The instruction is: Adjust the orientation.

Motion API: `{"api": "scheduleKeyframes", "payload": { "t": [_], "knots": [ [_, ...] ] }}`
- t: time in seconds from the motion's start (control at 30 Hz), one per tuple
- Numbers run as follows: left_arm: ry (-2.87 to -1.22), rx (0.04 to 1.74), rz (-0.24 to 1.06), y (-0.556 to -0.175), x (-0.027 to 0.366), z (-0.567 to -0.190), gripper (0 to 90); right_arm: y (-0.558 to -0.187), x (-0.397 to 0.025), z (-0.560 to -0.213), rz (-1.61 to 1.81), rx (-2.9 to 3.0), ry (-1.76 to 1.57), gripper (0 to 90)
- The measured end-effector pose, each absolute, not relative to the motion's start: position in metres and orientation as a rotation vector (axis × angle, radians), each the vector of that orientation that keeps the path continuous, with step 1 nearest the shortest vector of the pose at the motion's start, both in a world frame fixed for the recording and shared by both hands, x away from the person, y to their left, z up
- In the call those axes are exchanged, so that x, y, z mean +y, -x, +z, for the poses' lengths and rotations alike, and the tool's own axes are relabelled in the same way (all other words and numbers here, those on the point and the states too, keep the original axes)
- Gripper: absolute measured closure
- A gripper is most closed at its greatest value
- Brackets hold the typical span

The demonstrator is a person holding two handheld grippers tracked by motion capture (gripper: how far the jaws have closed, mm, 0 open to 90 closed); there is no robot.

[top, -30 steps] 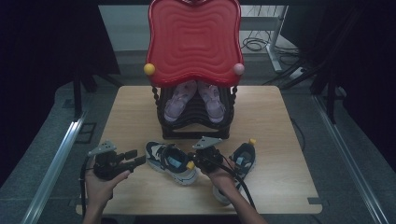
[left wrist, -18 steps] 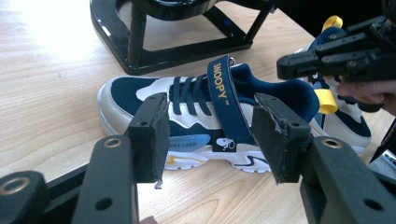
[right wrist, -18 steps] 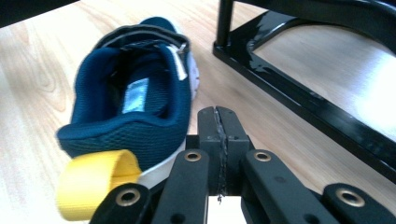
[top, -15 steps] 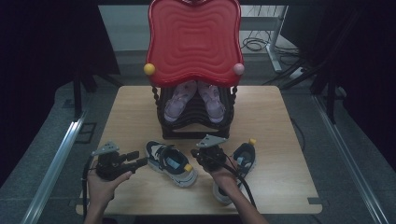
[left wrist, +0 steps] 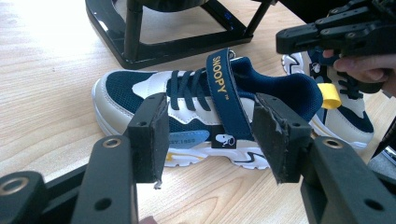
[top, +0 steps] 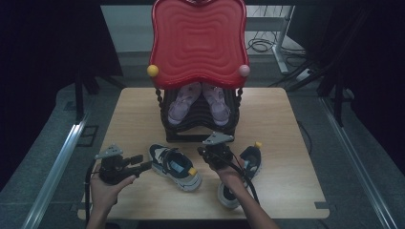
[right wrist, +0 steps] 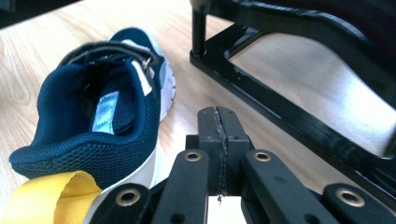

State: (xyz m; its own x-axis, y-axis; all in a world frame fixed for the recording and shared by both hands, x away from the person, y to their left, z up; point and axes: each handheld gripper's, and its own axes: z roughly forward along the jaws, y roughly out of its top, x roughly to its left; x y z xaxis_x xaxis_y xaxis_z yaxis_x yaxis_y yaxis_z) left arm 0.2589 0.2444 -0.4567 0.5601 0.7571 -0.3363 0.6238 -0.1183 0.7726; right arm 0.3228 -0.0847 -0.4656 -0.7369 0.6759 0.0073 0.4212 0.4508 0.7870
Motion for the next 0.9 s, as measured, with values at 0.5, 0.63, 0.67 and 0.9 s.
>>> {"api": "scheduleKeyframes", "payload": {
  "t": [0.5,0.63,0.67,0.9],
  "knots": [
    [-1.815,1.138,0.176,-0.258,0.247,-0.456,46.9,-0.308,-0.062,-0.478,1.120,2.514,-0.865,89.9],
    [-1.815,1.138,0.176,-0.258,0.247,-0.456,46.8,-0.302,-0.058,-0.478,1.158,2.561,-0.848,89.9],
    [-1.815,1.138,0.176,-0.258,0.247,-0.456,46.8,-0.300,-0.056,-0.478,1.152,2.570,-0.837,90.0],
    [-1.808,1.142,0.181,-0.258,0.249,-0.455,46.8,-0.288,-0.044,-0.481,1.169,2.625,-0.780,89.9]
  ]
}}
